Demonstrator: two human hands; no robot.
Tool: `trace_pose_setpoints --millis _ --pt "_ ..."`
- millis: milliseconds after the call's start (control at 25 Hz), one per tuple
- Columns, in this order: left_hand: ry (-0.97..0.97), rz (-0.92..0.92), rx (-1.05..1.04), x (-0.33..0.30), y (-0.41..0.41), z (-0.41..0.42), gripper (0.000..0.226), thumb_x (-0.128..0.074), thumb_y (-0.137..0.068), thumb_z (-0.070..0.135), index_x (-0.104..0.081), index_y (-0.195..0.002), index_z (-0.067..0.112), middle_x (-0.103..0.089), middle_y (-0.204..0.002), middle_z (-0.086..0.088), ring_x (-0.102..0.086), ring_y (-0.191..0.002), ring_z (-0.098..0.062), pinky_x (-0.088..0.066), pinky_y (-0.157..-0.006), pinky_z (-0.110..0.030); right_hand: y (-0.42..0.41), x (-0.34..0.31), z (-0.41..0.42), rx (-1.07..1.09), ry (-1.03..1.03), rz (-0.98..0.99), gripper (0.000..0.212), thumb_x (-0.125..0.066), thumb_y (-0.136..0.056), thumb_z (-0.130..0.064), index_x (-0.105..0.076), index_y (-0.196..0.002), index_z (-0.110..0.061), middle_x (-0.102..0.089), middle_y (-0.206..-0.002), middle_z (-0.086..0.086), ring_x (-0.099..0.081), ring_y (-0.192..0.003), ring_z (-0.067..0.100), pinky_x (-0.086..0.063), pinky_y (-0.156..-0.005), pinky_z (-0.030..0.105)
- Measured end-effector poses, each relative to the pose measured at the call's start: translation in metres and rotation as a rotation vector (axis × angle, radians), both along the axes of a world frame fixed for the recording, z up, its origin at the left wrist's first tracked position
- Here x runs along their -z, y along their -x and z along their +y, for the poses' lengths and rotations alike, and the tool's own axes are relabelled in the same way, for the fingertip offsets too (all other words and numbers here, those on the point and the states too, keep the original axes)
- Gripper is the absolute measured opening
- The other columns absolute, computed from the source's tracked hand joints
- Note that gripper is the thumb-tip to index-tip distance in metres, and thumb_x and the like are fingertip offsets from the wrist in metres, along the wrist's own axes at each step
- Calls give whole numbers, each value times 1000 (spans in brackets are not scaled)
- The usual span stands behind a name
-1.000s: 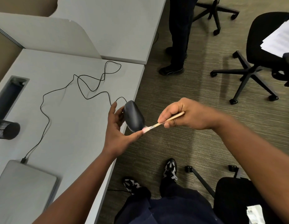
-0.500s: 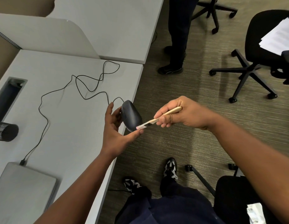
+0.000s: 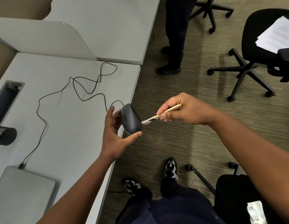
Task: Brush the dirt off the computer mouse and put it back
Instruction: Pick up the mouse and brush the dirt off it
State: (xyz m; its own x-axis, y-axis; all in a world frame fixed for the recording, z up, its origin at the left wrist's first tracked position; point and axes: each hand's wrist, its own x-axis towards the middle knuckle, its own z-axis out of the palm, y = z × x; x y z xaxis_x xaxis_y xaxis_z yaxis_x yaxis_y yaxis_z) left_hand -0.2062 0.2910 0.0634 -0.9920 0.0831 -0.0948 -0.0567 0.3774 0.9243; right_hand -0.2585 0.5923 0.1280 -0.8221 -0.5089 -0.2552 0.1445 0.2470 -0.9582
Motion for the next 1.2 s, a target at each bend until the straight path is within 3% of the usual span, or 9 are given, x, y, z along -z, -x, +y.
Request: trace_pose_setpoints --millis 200,360,440,640,800,920,1000,1080,1200 --pt "3 -7 3 0 0 2 127 -104 -59 41 -26 -159 53 -46 -157 15 -48 -143 4 -41 -113 -12 -3 1 -1 29 207 -82 25 -79 -87 -23 -80 -108 -10 -80 -102 17 -77 -93 25 -63 -81 29" --pt "-15 -13 -17 1 0 1 128 -101 -61 30 -26 -165 39 -45 -159 8 -47 -144 1 -40 -117 -17 0 4 1 36 41 -27 16 -78 -92 -18 -80 -107 -13 -80 -97 15 -76 -91 32 -62 -81 35" --pt "-25 -16 -11 2 -1 1 128 -101 -62 29 -26 -164 40 -43 -159 12 -47 -144 3 -40 -117 -17 2 4 2 63 -3 -44 10 -76 -96 -17 -79 -105 -13 -80 -95 14 -76 -86 28 -61 -78 35" --pt "-35 -50 21 2 1 6 134 -103 -62 39 -19 -166 46 -37 -160 26 -44 -146 6 -40 -118 -18 -4 9 -18 107 34 -129 11 -71 -100 -18 -75 -107 -10 -81 -93 12 -73 -79 16 -60 -69 24" --pt "-47 -99 38 1 -1 8 135 -100 -53 66 -18 -161 61 -32 -159 39 -40 -149 5 -39 -118 -19 -7 11 -26 117 85 -163 14 -69 -102 -16 -74 -109 -6 -81 -92 11 -73 -80 17 -60 -70 24" --pt "-40 -121 61 3 -2 6 139 -102 -54 60 -16 -164 53 -30 -153 49 -38 -143 18 -39 -113 -11 -9 10 -25 95 117 -170 14 -69 -101 -16 -75 -110 -6 -81 -95 13 -73 -82 18 -59 -71 23" --pt "-16 -125 73 2 -2 6 139 -104 -58 44 -17 -166 47 -29 -160 39 -38 -142 18 -39 -117 -16 -9 6 -23 101 133 -155 14 -70 -100 -14 -76 -111 -8 -80 -98 16 -73 -86 20 -60 -72 23" --pt "1 -121 88 2 -2 6 133 -105 -61 31 -23 -165 42 -34 -165 24 -42 -146 6 -41 -121 -28 -6 4 -21 157 114 -70 15 -74 -97 -12 -78 -111 -13 -79 -98 16 -72 -85 20 -60 -74 27" --pt "19 -106 113 2 -2 6 129 -106 -61 26 -29 -163 42 -39 -163 23 -45 -147 0 -43 -121 -30 -1 -1 -23 174 25 104 22 -77 -95 -16 -79 -117 -19 -80 -99 1 -72 -87 13 -56 -78 24"
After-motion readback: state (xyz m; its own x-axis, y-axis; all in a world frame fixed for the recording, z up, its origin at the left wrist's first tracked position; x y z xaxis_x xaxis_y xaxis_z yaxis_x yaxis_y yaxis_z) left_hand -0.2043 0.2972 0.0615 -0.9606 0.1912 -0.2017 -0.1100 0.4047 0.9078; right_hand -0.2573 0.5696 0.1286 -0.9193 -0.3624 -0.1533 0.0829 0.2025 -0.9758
